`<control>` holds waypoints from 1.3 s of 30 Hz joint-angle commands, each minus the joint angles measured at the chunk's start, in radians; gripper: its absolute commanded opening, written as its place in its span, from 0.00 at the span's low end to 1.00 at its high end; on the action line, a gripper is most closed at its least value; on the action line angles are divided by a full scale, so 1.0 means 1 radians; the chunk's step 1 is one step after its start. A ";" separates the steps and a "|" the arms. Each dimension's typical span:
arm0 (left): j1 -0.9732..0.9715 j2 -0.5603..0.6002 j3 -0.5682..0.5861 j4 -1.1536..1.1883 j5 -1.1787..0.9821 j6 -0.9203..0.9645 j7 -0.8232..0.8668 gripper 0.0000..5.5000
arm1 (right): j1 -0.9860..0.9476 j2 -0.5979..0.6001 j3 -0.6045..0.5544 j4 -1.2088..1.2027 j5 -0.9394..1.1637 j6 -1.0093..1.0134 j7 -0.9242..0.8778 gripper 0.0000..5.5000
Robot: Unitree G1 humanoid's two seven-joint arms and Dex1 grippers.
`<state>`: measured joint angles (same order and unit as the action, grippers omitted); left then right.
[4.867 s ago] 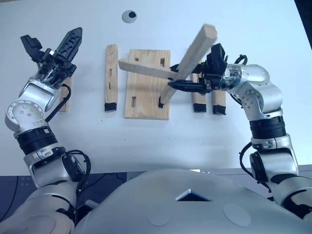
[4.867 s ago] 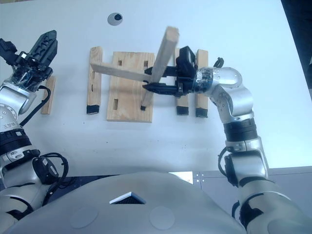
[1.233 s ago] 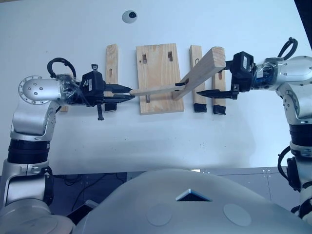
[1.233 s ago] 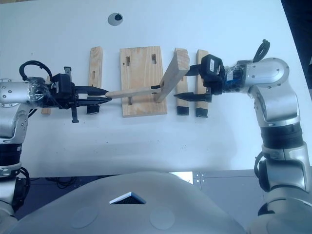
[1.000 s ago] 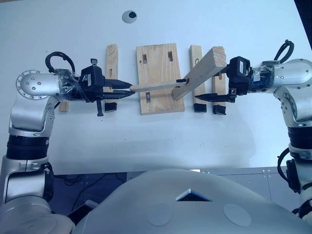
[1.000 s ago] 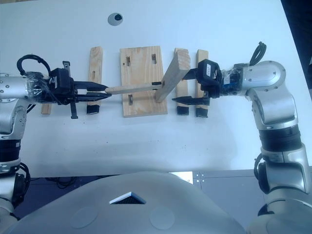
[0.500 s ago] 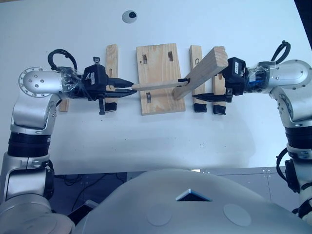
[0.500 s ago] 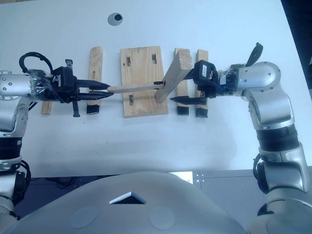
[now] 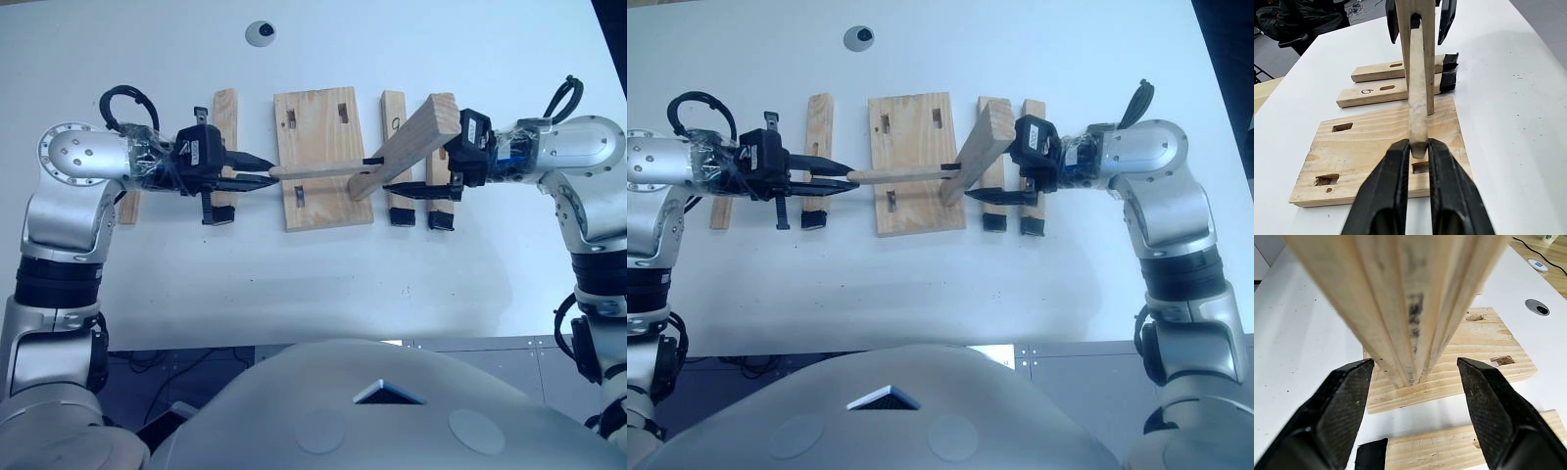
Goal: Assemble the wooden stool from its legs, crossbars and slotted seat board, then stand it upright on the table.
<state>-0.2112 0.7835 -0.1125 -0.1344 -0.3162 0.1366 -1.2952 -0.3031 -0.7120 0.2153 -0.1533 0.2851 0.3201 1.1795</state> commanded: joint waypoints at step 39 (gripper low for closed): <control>-0.200 -0.145 -0.087 -0.220 -0.025 0.364 0.121 0.07 | -0.076 0.124 0.274 -0.012 -0.124 0.030 -0.020 0.38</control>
<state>-0.2923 0.7512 -0.2210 -0.2332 -0.2092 0.5391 -1.1861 -0.3935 -0.6706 0.3260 -0.1767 0.2662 0.3554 1.1641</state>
